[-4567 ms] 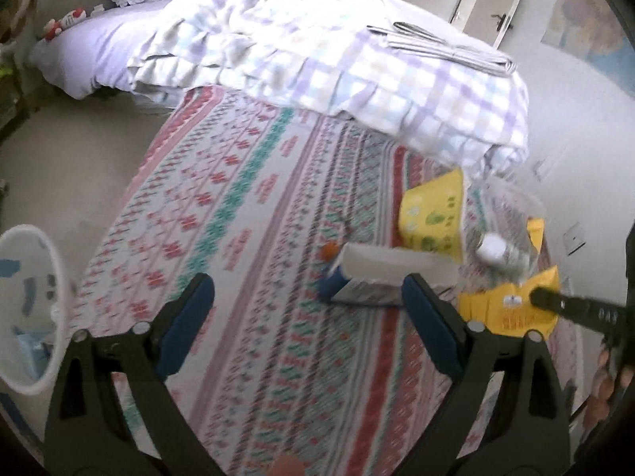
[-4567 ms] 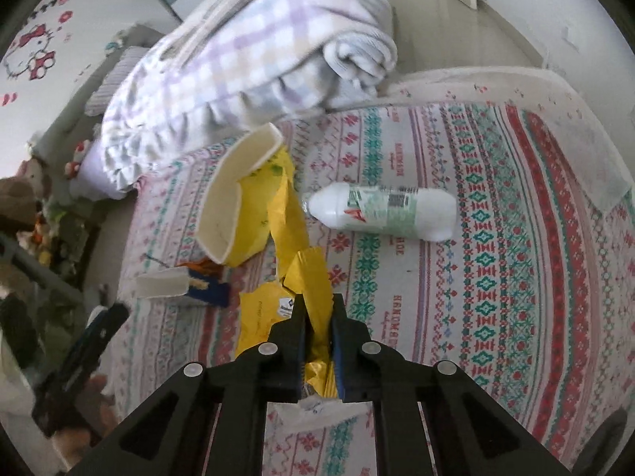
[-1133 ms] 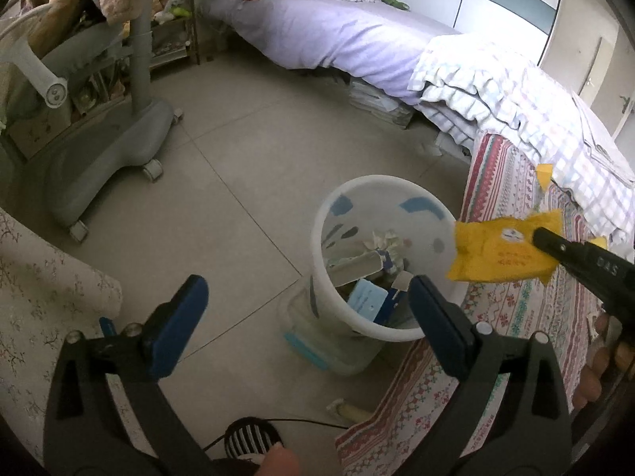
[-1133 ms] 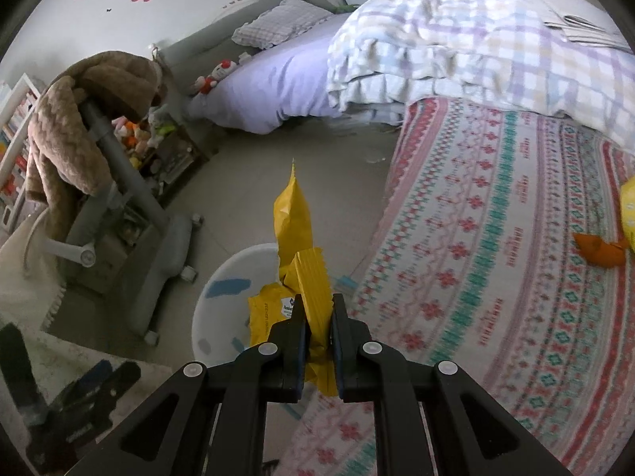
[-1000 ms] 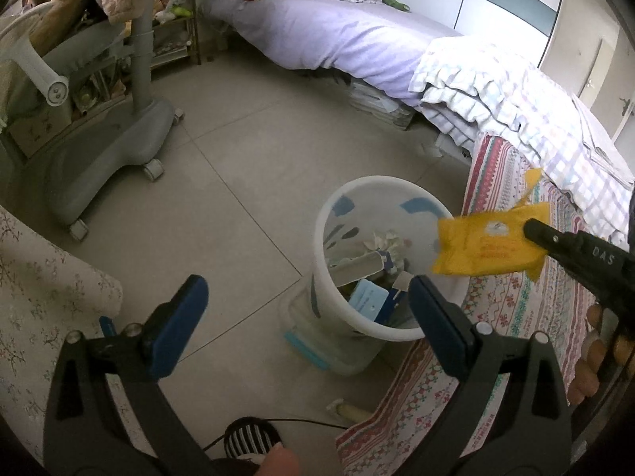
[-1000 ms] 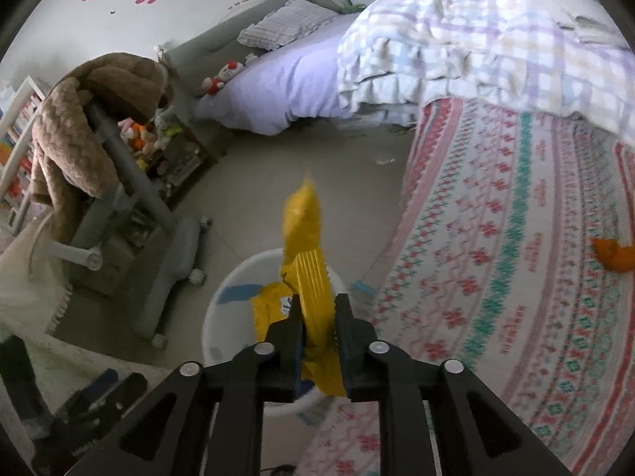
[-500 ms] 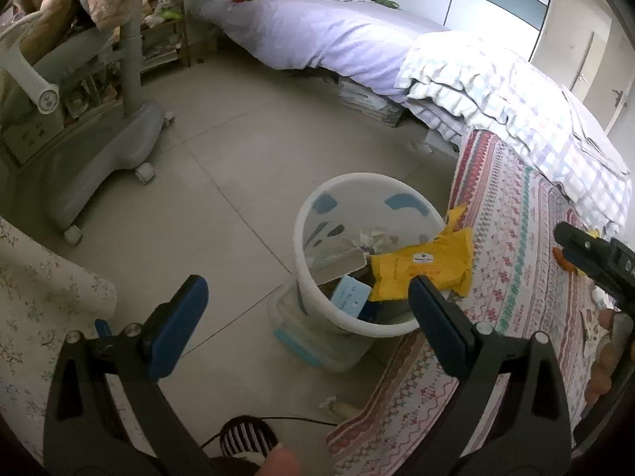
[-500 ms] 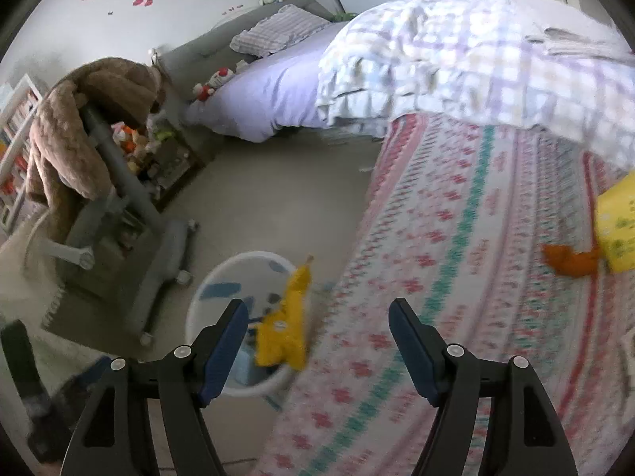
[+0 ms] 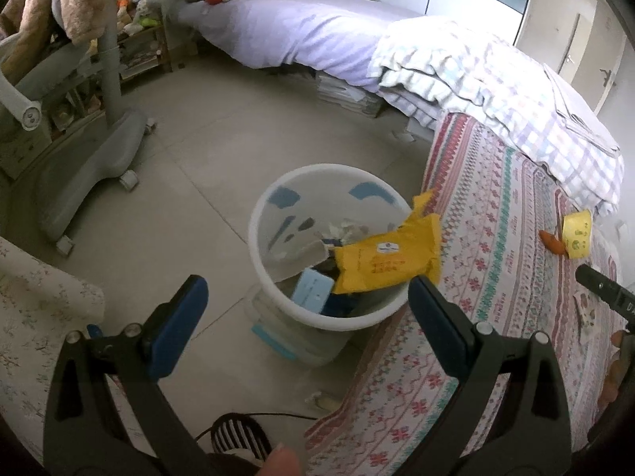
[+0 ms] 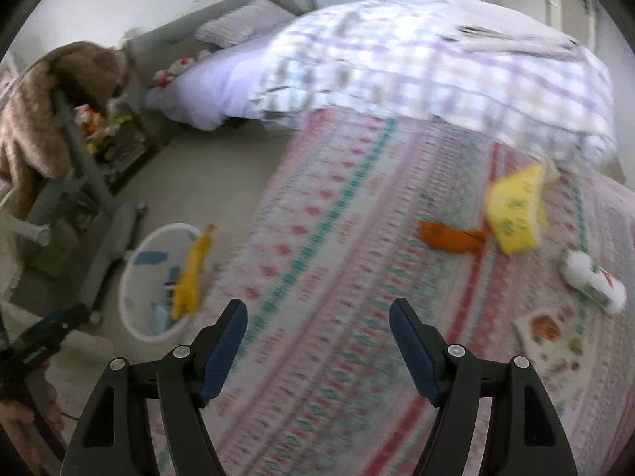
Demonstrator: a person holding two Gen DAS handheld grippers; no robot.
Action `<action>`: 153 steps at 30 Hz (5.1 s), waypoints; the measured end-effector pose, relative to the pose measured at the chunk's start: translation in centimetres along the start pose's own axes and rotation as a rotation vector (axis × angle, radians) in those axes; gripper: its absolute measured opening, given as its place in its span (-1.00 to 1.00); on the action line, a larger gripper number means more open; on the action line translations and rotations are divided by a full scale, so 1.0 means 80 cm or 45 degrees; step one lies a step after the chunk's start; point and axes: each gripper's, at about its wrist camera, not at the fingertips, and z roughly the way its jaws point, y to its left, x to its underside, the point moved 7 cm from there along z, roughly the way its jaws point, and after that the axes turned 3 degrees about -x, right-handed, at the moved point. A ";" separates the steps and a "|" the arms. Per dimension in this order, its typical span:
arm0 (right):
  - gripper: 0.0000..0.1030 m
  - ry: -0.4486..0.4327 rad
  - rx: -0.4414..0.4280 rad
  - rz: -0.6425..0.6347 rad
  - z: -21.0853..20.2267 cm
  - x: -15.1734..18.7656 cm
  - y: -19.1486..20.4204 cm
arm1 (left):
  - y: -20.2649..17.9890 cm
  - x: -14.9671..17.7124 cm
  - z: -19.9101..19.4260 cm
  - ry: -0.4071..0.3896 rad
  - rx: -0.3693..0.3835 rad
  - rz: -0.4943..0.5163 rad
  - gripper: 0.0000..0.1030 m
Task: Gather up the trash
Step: 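Move both open tools back toward the trash on the bed, then grasp and lift the white pecan kernels bag with the right tool, then grasp the orange chili pepper with the left tool, then carry the pepper over the wastebasket and open the left tool while the right carries the pecan bag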
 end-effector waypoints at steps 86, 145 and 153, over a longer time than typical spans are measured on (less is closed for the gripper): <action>0.46 0.151 0.271 0.249 -0.040 0.027 -0.319 | -0.432 0.012 0.098 -0.002 0.480 0.214 0.10; 0.46 0.078 0.093 0.021 -0.003 0.008 -0.061 | -0.118 -0.038 0.017 -0.106 0.132 0.079 -0.62; 0.46 0.080 0.032 -0.021 0.019 0.005 -0.006 | -0.062 -0.041 0.018 -0.104 0.073 -0.004 -0.61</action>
